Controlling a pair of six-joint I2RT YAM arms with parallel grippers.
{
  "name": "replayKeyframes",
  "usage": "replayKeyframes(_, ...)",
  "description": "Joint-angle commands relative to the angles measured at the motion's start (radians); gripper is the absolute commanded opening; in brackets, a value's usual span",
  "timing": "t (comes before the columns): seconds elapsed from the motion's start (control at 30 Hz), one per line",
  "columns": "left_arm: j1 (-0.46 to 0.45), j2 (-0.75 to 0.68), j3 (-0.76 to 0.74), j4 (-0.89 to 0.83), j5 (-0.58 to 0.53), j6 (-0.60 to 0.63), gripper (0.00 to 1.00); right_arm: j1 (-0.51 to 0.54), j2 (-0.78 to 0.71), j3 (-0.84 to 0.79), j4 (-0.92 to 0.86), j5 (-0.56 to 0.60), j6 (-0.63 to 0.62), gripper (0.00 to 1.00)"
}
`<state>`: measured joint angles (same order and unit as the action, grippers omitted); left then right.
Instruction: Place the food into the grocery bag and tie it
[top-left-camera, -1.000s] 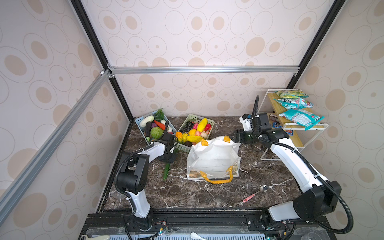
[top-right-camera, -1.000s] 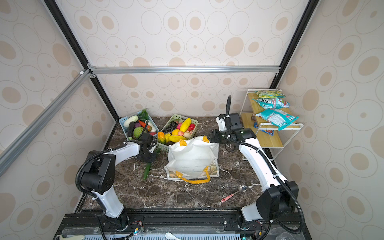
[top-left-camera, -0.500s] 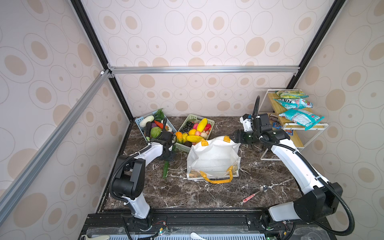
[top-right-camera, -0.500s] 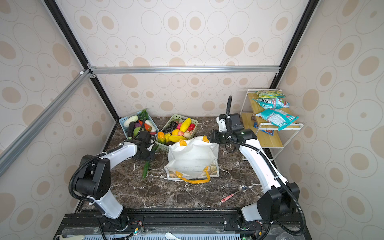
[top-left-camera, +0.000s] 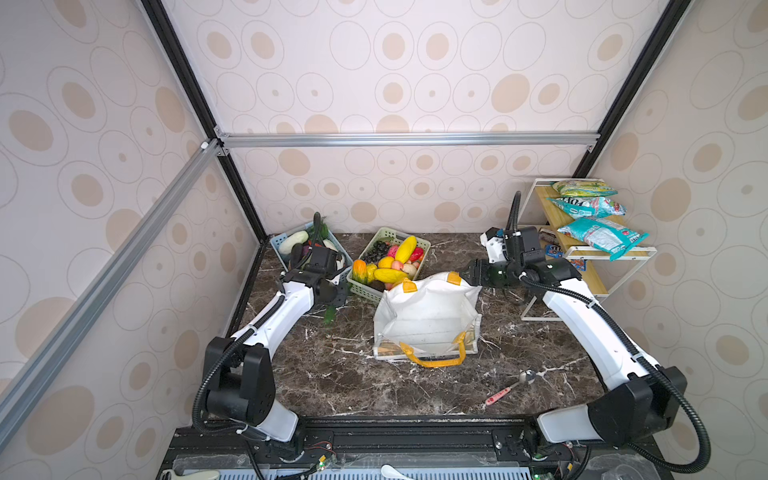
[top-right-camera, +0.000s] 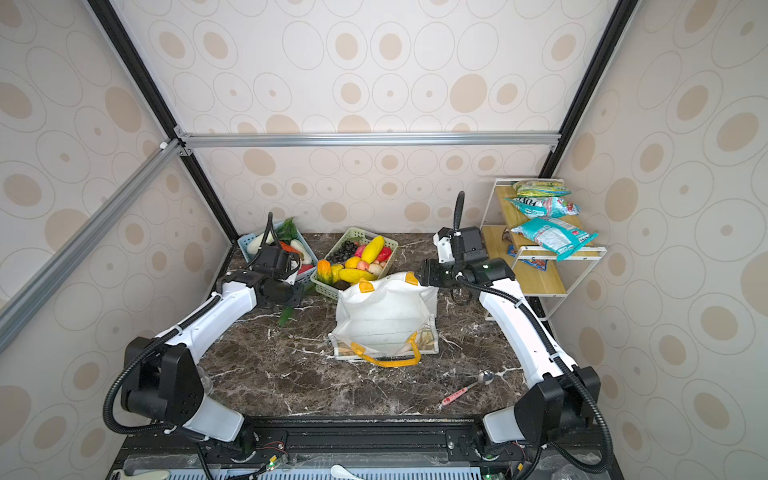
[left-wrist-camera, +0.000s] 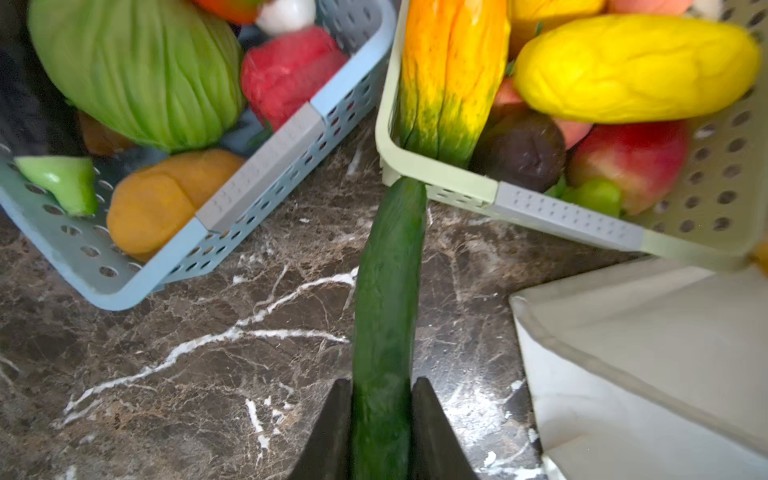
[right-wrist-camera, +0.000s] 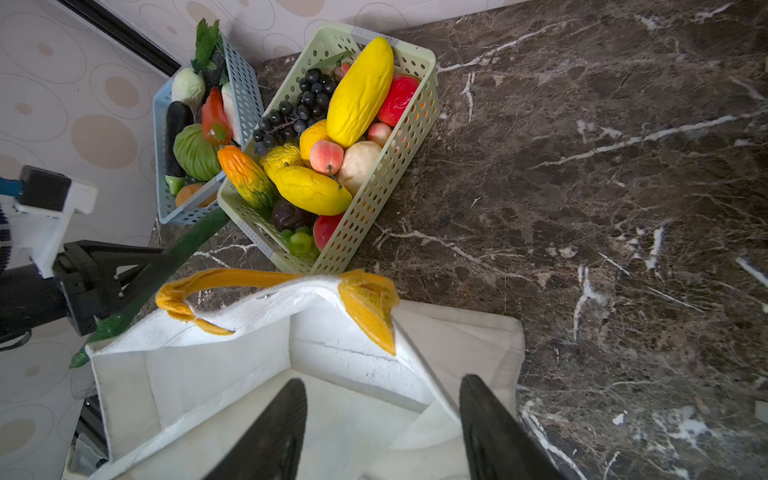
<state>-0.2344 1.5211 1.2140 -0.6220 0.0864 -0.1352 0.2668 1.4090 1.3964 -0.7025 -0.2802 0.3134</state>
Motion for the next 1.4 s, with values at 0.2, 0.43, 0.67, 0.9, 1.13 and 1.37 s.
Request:
replayKeyframes(0.2,0.000,-0.050,0.120,-0.011,0.049,-0.001,0.23,0.006,-0.018,0.007,-0.005,-0.003,0.004,0.62)
replayKeyframes(0.43,0.000,-0.056,0.052,-0.035,0.051,0.028,0.23,0.006,-0.007,0.016,0.001,-0.020,0.013,0.62)
replayKeyframes(0.67,0.001,-0.086,0.012,0.009,0.065,-0.001,0.22,0.006,0.004,0.035,-0.003,-0.026,0.015,0.62)
replayKeyframes(0.9,0.002,-0.103,0.094,0.010,0.099,-0.020,0.22,0.006,0.008,0.047,-0.012,-0.022,0.012,0.62)
replayKeyframes(1.13,-0.001,-0.155,0.147,0.060,0.235,-0.068,0.22,0.006,0.018,0.047,-0.007,-0.024,0.018,0.62)
replayKeyframes(1.37,-0.065,-0.184,0.185,0.159,0.368,-0.128,0.22,0.008,0.028,0.047,-0.002,-0.027,0.023,0.61)
